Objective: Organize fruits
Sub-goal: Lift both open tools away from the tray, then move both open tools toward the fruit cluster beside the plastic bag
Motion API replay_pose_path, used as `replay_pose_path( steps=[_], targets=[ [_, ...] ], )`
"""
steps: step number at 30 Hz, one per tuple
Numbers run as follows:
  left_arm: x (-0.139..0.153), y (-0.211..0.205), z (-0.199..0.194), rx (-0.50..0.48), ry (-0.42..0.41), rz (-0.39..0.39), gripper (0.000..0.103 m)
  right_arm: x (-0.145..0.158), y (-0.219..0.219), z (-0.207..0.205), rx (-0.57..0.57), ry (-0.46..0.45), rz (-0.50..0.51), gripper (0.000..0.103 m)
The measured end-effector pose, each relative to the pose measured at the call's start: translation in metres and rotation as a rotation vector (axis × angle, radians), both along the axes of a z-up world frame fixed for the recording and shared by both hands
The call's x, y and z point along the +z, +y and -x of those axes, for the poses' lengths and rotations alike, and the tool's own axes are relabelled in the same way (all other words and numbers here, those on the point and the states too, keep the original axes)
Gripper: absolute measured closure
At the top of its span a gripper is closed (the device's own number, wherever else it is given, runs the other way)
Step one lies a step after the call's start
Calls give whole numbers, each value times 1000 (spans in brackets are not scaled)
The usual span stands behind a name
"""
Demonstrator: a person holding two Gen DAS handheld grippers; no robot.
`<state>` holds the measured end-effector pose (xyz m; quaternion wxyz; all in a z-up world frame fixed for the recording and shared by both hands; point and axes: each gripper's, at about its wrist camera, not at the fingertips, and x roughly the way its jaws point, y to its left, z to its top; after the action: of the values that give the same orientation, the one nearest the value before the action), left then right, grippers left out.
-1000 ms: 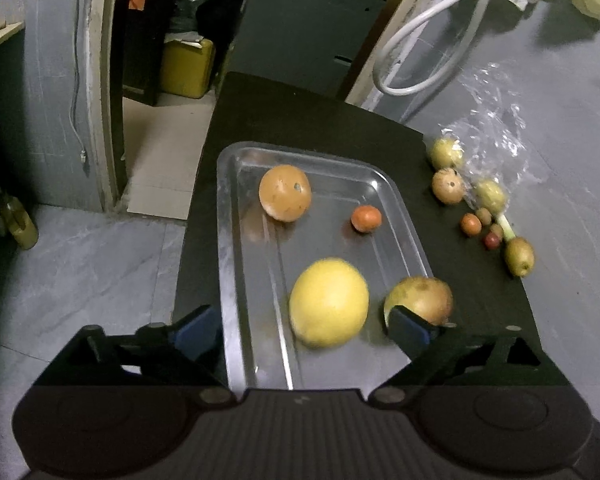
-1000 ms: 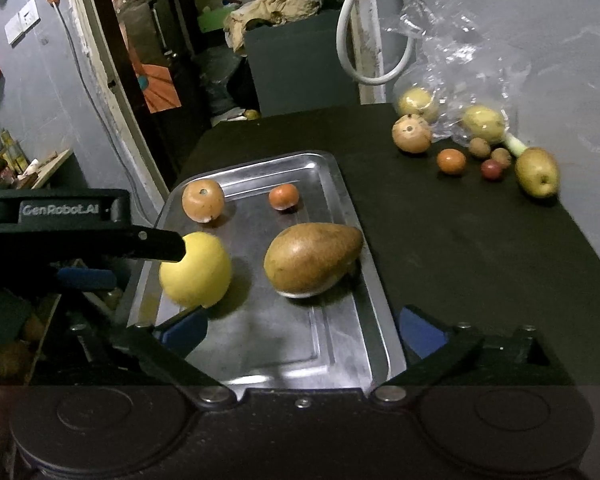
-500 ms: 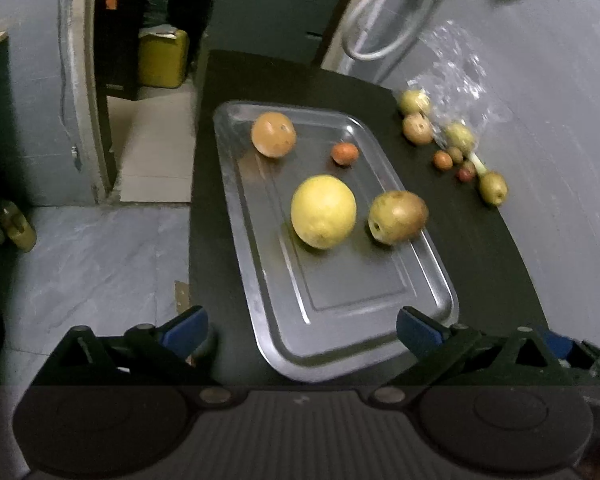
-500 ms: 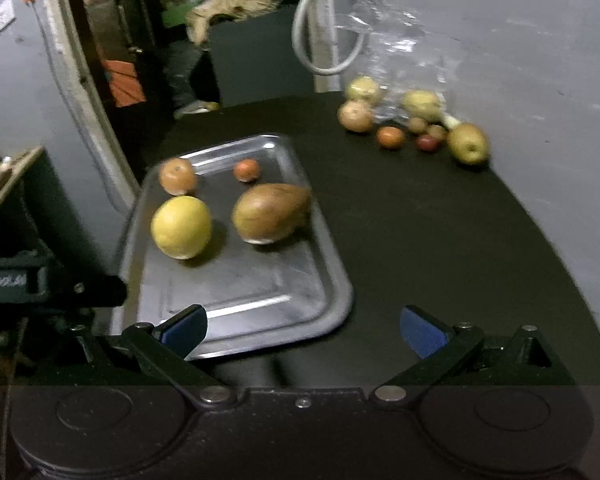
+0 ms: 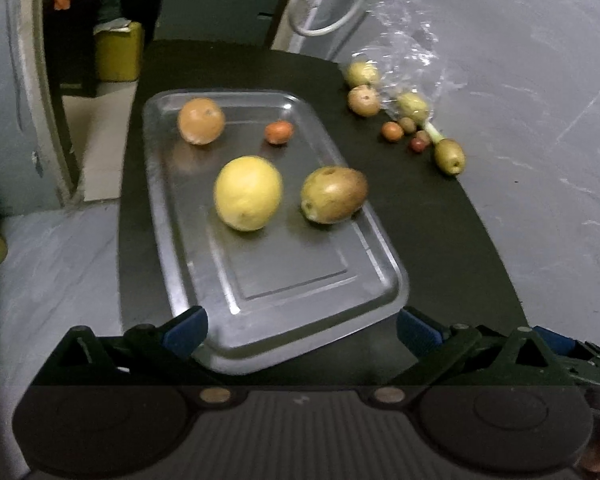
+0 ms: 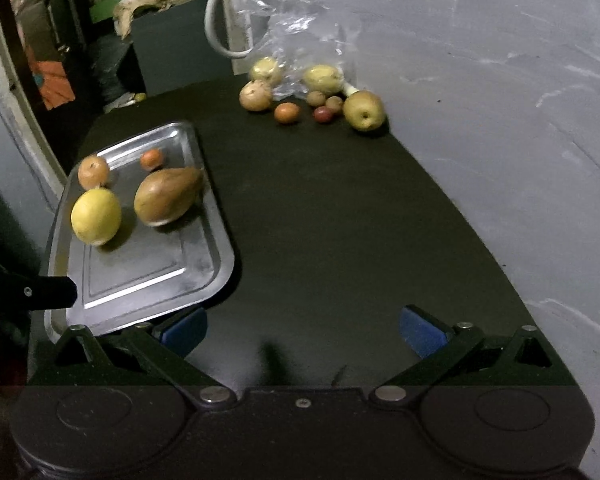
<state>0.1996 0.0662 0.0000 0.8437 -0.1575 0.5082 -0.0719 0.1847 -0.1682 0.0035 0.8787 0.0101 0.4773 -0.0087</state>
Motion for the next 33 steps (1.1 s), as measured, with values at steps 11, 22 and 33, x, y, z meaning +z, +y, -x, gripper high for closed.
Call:
replay_pose_path(
  steps=[11,22,33],
  targets=[
    [34,-28,-37,-12,-108,-38,1,43,-29,-32,-12,-144,-7,1],
    [72,-45,-96,13,-239,-112,1,85,-40,-89,82,-305,10,1],
    [63,-62,-158,18,-239,-122,1,73,-39,-153,158,-370,83,1]
  ],
)
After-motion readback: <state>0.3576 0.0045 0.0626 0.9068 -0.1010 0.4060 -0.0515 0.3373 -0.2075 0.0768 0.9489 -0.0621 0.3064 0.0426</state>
